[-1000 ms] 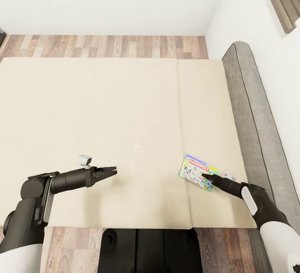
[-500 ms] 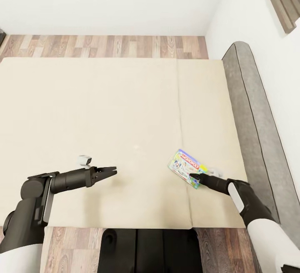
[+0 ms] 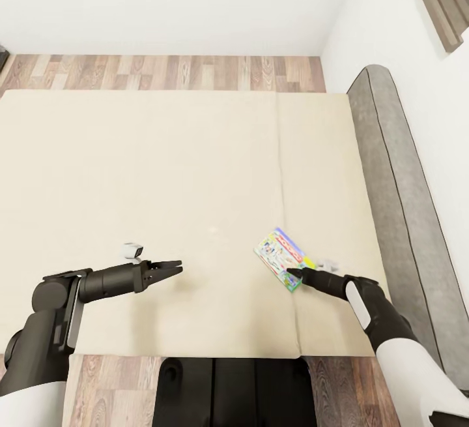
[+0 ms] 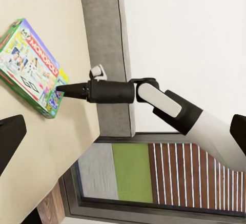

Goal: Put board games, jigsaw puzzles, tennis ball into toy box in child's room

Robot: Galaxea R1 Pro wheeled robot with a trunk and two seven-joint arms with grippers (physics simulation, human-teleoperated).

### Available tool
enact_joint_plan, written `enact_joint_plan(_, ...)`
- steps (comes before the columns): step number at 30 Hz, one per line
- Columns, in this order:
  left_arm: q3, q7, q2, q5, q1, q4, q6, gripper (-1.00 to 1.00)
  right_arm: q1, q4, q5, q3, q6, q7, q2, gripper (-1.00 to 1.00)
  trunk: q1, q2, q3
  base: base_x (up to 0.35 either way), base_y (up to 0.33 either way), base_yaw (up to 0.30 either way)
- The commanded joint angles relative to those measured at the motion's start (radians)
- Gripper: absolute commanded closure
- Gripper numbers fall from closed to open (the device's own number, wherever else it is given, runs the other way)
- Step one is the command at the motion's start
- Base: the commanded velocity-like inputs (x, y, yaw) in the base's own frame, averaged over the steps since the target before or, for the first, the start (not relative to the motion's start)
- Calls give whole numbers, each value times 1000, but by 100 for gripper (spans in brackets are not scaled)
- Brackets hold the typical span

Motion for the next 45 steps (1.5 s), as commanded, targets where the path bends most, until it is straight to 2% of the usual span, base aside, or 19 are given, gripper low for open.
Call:
enact_joint_plan(1,1,-8,0,-8,-1,-1,10,-100,0,-4,-4,-2,8,1,0,-100,1,-2,-1,0,0,0)
enact_joint_plan(12,1,-8,0,-8,-1,-1,10,-100,0,-52,-4,0,23,6,-1,-100,1,-2,-1,0,0,0)
enact_joint_plan(15,1,-8,0,-8,-1,-1,10,-100,4,-80,-3,1,65,7,-2,-100,1,-2,-1,0,0,0)
enact_joint_plan(20,1,-8,0,-8,-1,-1,10,-100,16,-222,-1,2,145,5,-3,-100,1,-2,-1,0,0,0)
enact_joint_plan(24,1,-8,0,-9,-1,-1,10,-100,18,-258,0,2,183,5,-3,-100,1,-2,-1,0,0,0)
enact_joint_plan(37,1,-8,0,-9,-1,-1,10,-100,16,-270,0,-4,200,-1,-2,-100,1,-2,-1,0,0,0)
enact_joint_plan(42,1,-8,0,-8,-1,-1,10,-100,0,-270,-1,-5,198,-44,-1,-100,1,-2,-1,0,0,0)
enact_joint_plan(45,1,-8,0,-8,-1,-1,10,-100,-33,-270,-4,-6,199,-81,0,-100,1,-2,-1,0,0,0)
